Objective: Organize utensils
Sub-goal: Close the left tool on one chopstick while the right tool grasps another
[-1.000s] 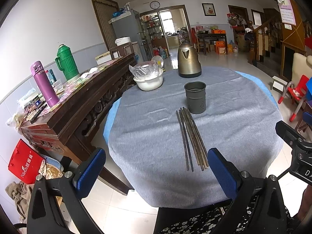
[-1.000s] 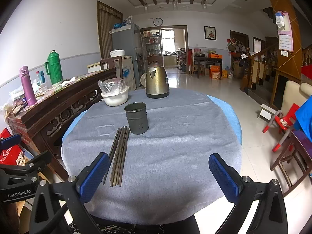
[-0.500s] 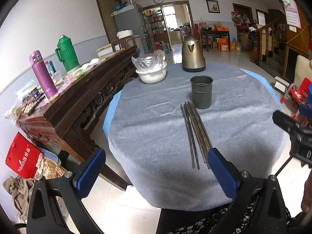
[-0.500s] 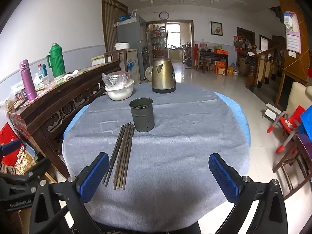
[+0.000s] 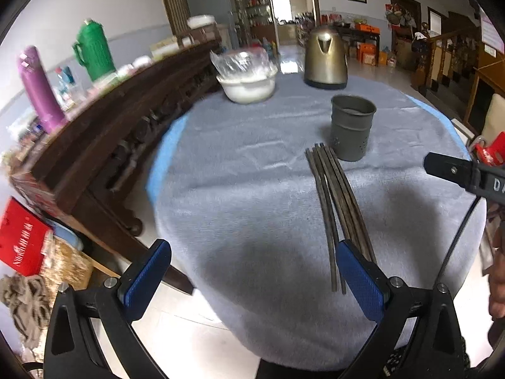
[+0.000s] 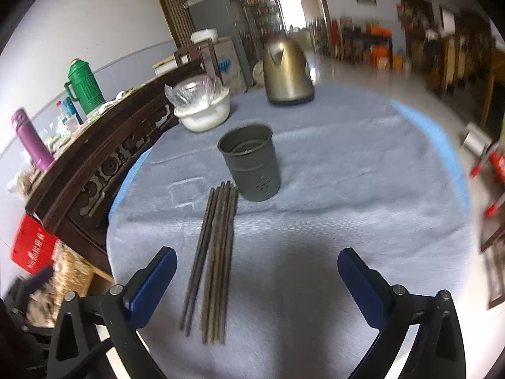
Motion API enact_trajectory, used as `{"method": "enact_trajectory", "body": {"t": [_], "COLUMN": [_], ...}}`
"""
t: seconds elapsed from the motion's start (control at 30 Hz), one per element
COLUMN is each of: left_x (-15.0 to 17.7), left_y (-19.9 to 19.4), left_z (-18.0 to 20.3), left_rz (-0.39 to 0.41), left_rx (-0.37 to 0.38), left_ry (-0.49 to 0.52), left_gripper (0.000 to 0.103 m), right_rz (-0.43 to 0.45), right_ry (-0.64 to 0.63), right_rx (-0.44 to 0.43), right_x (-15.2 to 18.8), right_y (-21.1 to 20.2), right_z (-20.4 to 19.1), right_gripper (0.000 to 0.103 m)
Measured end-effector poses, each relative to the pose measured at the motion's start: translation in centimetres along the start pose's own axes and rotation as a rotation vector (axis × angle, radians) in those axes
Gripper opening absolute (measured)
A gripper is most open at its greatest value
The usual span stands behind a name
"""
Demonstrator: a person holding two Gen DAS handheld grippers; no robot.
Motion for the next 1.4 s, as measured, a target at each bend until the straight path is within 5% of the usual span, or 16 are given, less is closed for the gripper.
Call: {"method": "enact_trajectory", "body": {"t": [0.17,0.37,0.53,0.8,1.13,1.4], "left_x": [-1.4,-2.0,-2.6,-2.6,-3.5,-3.9], "left_y": [5.0,10.3,13.2,14.5,15.3,15.6], "left_z": [-1.9,-3.3,-3.0,-1.3,-0.1,-0.1], "left_rz": [-0.074,-0.158,-0.223,-0.285,-0.296,-0.302], "left_rx": [0.106,0.263,0.346,0.436,0.396,0.381], "left_ry": [-0.098,-0.232,-0.274,-0.276,-0.23,-0.217], "left_gripper": [0.103,0.094,0.068,0.061,0.054,0.027], "right_rz": [-0.143,-0.276,-0.315,-0.349,-0.347,-0.336], "right_ry": [0.065,0.124,0.117,0.06,-0.031,-0.037], "right_rx": [-0.123,-0.22,-0.193,-0.158,-0.137,-0.113], "right_x": [-1.2,-1.3,-1.0,-0.4,0.2,1.0], "right_y": [5.9,11.2,13.8,14.9,14.7,13.9], "right_z": [-0.9,-2.3,-3.2,-4.2,-5.7,-4.6], "right_gripper": [0.061,0.04,0.038,0.026,0.016,0.013]}}
Point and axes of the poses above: each gripper's, at about its wrist camera, not at the fingertips, and y roughly the way its jaws point, z to its right, x to its underside, the point moved 6 cm from there along y, roughly the way its jaws point, and after that the axes turned 13 degrees about x, right-handed, at the moved point
